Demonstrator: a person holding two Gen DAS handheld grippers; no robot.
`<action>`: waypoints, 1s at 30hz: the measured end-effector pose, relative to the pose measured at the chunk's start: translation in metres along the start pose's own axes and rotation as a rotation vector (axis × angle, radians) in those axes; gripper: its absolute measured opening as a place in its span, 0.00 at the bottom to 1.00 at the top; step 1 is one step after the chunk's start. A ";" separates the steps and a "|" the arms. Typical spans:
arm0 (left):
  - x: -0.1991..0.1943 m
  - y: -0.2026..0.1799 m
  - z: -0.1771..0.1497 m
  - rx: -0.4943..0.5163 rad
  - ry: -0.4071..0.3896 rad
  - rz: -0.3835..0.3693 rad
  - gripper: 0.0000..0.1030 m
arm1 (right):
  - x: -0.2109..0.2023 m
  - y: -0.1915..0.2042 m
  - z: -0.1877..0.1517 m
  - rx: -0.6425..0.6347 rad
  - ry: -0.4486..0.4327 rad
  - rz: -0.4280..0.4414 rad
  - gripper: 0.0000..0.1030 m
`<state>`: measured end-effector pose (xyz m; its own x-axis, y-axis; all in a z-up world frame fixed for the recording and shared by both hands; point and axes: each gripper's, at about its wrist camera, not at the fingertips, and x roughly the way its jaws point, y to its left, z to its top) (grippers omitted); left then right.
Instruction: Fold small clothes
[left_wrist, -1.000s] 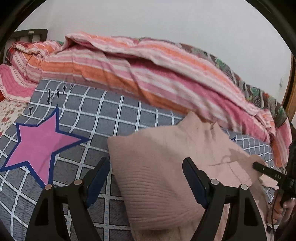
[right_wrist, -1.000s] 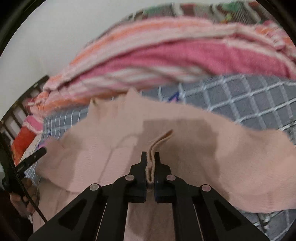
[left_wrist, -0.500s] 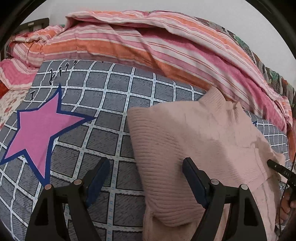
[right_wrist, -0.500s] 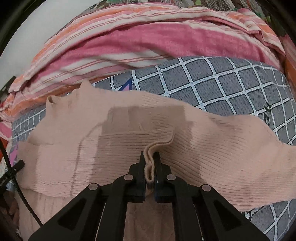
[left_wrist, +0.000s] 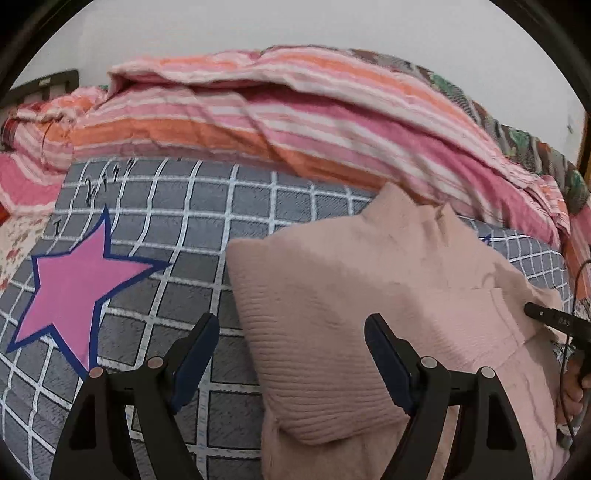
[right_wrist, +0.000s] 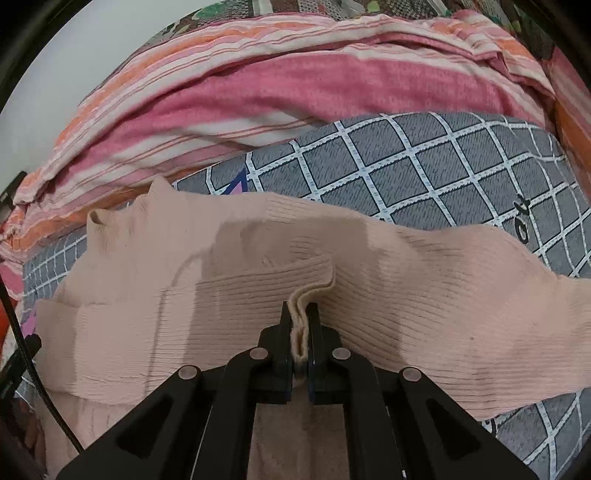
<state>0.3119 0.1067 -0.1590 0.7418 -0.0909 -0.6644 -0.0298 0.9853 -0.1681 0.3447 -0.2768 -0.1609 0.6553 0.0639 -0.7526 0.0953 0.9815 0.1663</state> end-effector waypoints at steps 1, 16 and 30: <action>0.003 0.003 0.001 -0.010 0.016 -0.001 0.77 | 0.001 0.001 0.000 -0.005 0.000 -0.004 0.05; 0.015 0.004 0.001 -0.016 0.093 0.028 0.79 | -0.002 0.012 0.010 0.014 -0.037 -0.051 0.34; -0.008 0.005 -0.001 -0.008 -0.003 -0.033 0.79 | -0.129 -0.164 -0.052 0.063 -0.152 -0.169 0.71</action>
<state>0.3056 0.1123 -0.1554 0.7448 -0.1227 -0.6559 -0.0106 0.9807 -0.1955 0.2054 -0.4367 -0.1242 0.7308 -0.1327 -0.6695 0.2568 0.9623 0.0896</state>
